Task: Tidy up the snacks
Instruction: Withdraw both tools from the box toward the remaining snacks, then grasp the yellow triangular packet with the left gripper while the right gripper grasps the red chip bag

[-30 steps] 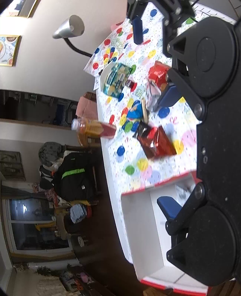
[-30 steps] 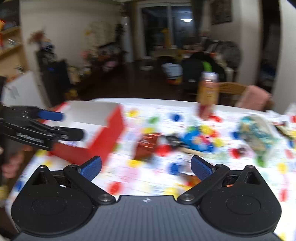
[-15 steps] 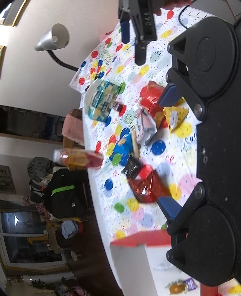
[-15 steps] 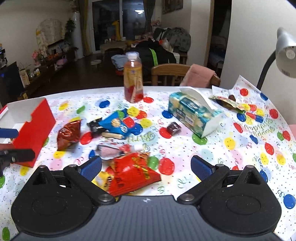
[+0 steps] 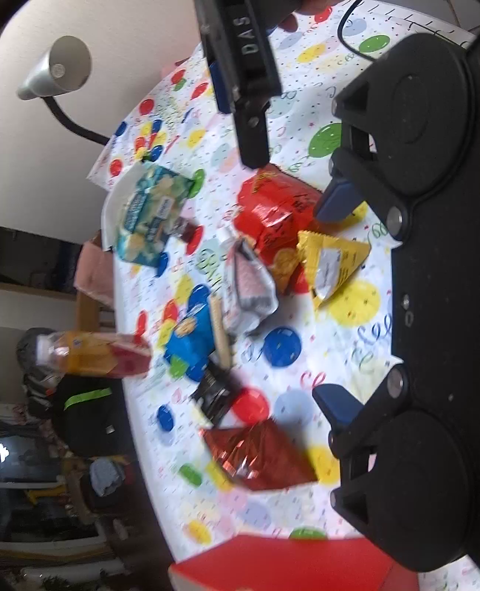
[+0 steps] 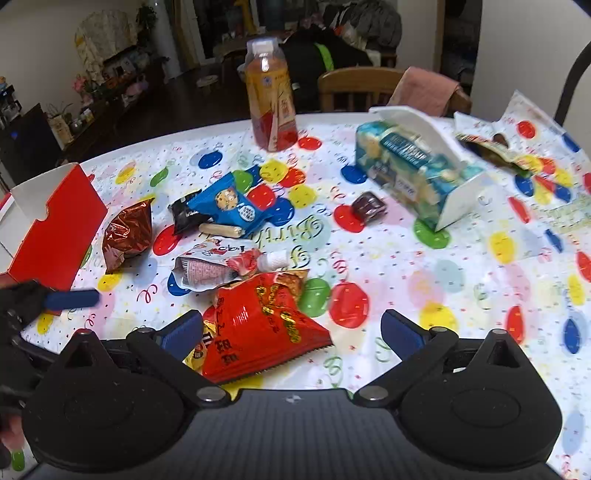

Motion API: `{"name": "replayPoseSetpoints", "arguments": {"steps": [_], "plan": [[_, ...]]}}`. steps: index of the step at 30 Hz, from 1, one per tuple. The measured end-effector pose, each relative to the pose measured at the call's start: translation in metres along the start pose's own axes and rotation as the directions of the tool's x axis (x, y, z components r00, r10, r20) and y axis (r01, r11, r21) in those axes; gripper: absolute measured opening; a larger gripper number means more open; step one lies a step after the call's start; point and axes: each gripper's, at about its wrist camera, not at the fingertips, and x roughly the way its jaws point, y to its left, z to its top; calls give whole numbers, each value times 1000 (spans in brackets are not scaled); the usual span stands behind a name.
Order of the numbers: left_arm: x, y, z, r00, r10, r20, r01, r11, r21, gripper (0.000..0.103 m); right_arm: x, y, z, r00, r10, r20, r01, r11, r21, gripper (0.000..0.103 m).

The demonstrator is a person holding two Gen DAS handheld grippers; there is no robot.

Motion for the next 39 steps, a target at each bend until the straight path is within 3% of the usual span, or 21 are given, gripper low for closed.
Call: {"name": "replayPoseSetpoints", "arguments": {"steps": [9, 23, 30, 39], "plan": [[31, -13, -4, 999, -19, -48, 22, 999, 49, 75, 35, 12, 11, 997, 45, -64, -48, 998, -38, 103], [55, -16, -1, 995, -52, -88, 54, 998, 26, 53, 69, 26, 9, 994, -6, -113, -1, 998, -63, 102], [56, -15, 0, 994, -66, -86, 67, 998, 17, 48, 68, 27, 9, 993, -26, -114, 20, 998, -56, 80], [47, -7, -3, 994, -75, -84, 75, 997, -8, 41, 58, 22, 6, 993, -18, -114, 16, 1000, -22, 63]]}}
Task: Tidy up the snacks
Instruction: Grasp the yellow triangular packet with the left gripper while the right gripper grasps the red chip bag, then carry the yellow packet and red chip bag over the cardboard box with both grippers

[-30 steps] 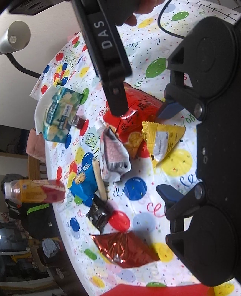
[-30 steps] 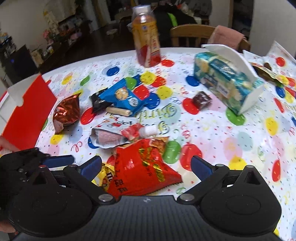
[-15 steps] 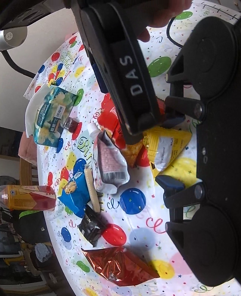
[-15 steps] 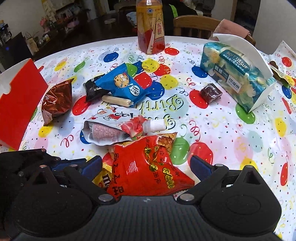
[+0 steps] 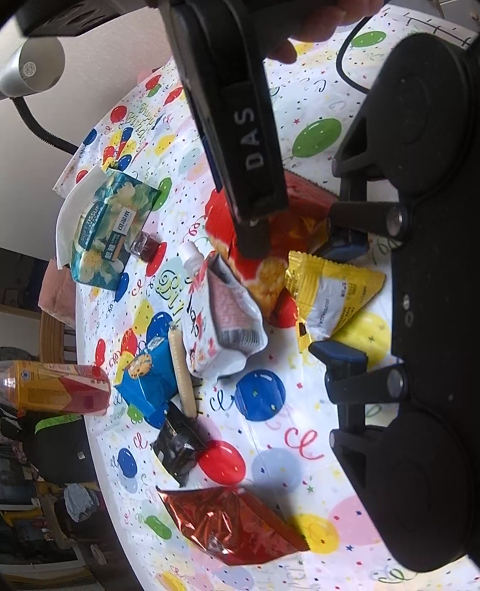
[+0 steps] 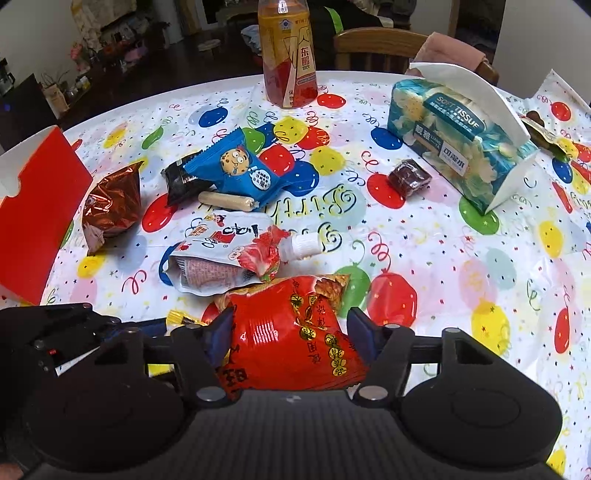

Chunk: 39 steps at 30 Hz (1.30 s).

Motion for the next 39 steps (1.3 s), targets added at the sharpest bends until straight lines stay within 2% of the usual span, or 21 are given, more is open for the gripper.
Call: {"name": "replayPoseSetpoints", "arguments": {"steps": [10, 19, 31, 39], "plan": [[-26, 12, -11, 1000, -7, -5, 7, 999, -31, 41, -33, -3, -13, 999, 37, 26, -38, 998, 51, 61], [-67, 27, -16, 1000, -9, 17, 10, 998, -63, 41, -72, 15, -17, 996, 66, 63, -70, 996, 59, 61], [-136, 56, -15, 995, 52, 86, -44, 995, -87, 41, -107, 68, -11, 986, 123, 111, -126, 992, 25, 61], [-181, 89, -12, 982, 105, 154, -89, 990, -108, 41, -119, 118, 7, 975, 159, 155, -157, 987, -25, 61]]}}
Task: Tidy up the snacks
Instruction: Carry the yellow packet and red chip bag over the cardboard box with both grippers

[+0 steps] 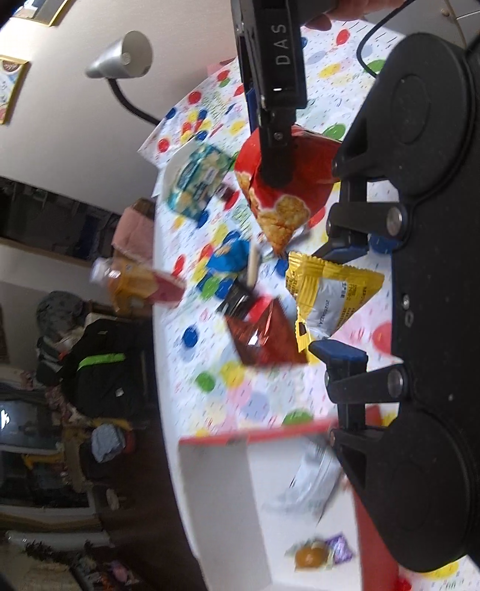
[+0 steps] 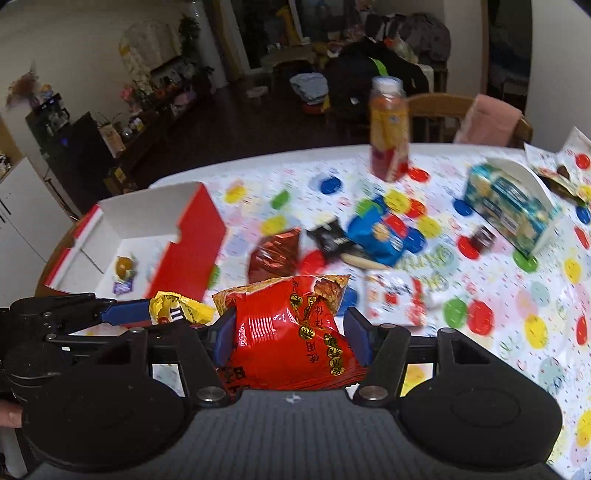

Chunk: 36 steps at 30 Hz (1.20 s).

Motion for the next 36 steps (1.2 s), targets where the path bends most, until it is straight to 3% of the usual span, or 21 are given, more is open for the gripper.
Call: {"name": "replayPoseSetpoints", "arguments": {"steps": [12, 22, 36], "plan": [[-43, 65, 10, 993, 84, 77, -82, 996, -28, 41, 17, 89, 28, 996, 76, 45, -71, 993, -94, 61], [-64, 131, 12, 980, 179, 89, -172, 981, -86, 41, 49, 157, 45, 991, 126, 39, -119, 980, -158, 61], [-54, 210, 31, 956, 285, 75, -273, 952, -137, 41, 111, 214, 71, 991, 134, 13, -126, 961, -245, 61]]}}
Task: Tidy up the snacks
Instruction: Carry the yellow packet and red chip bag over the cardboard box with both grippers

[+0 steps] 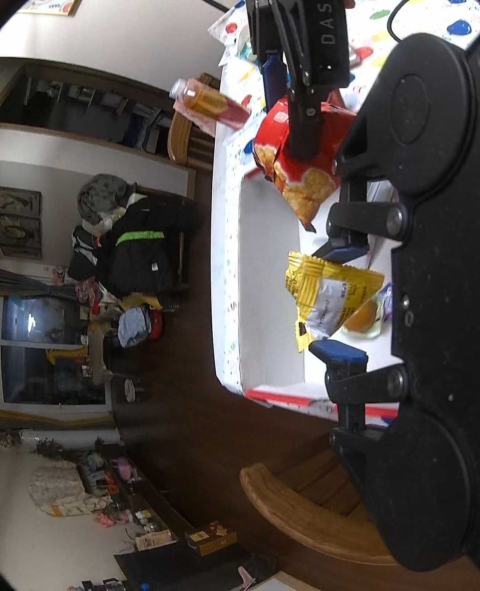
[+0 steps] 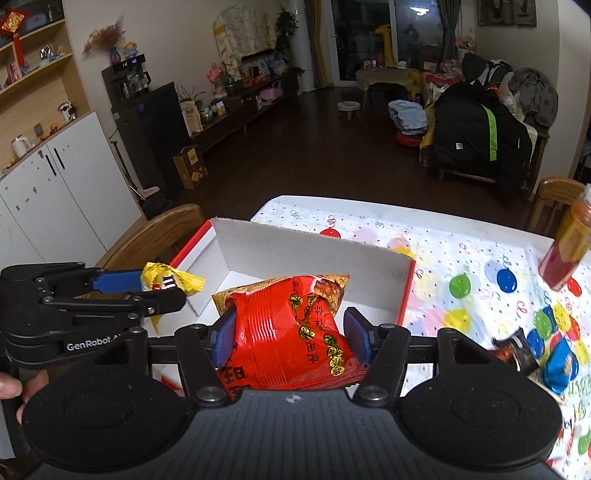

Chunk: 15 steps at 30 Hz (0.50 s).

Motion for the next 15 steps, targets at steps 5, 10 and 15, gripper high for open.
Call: {"name": "replayPoseSetpoints", "arguments": {"steps": [5, 10, 15], "plan": [[21, 10, 2, 999, 9, -33, -9, 1000, 17, 41, 27, 0, 6, 1000, -18, -20, 18, 1000, -5, 61], [40, 16, -5, 996, 12, -87, -9, 1000, 29, 41, 55, -4, 9, 997, -44, -59, 43, 999, -15, 61], [58, 16, -16, 987, -4, -158, 10, 999, 40, 41, 82, -10, 8, 991, -88, -102, 85, 996, -31, 61]]}}
